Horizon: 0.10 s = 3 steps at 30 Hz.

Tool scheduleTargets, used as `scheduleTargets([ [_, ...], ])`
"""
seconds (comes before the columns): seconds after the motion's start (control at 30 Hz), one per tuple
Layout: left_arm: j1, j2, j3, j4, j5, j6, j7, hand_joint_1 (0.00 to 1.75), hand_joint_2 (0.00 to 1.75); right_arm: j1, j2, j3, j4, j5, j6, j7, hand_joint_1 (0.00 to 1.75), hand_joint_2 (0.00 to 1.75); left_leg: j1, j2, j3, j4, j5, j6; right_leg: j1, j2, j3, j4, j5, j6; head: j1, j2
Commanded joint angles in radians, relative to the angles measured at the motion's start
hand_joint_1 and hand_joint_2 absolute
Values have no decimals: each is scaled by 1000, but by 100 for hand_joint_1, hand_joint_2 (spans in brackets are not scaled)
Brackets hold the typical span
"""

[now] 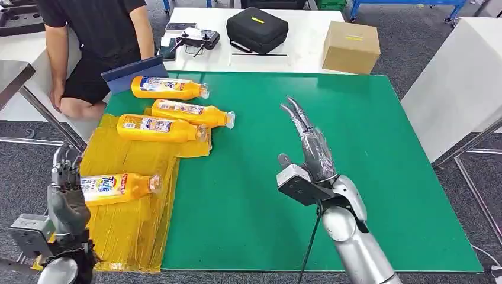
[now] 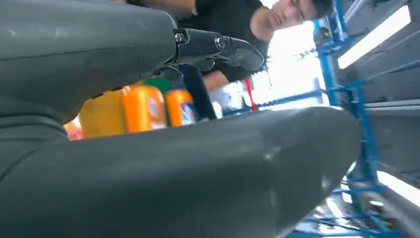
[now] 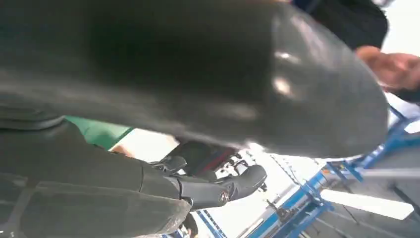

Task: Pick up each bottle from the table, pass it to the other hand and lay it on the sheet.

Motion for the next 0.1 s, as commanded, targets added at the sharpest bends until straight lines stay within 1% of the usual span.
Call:
scheduleTargets([
  [0.03,-183,-81,-232,159,75,25,24,0,0,-52,62,174,122,-79,-89,-32,0,0,0,-1,2,-1,0,-3,0,-2,2,-1,0,-1,0,0],
  [0.07,-189,-83,-234,166,75,26,24,0,0,-53,67,178,124,-79,-93,-31,0,0,1,-2,4,-1,0,-5,1,-2,4,-1,-1,-3,0,0],
  [0.1,-196,-89,-231,177,72,35,23,0,0,-57,71,190,133,-70,-100,-30,0,0,0,-1,3,-1,0,-3,0,-1,3,-1,0,-2,0,0],
])
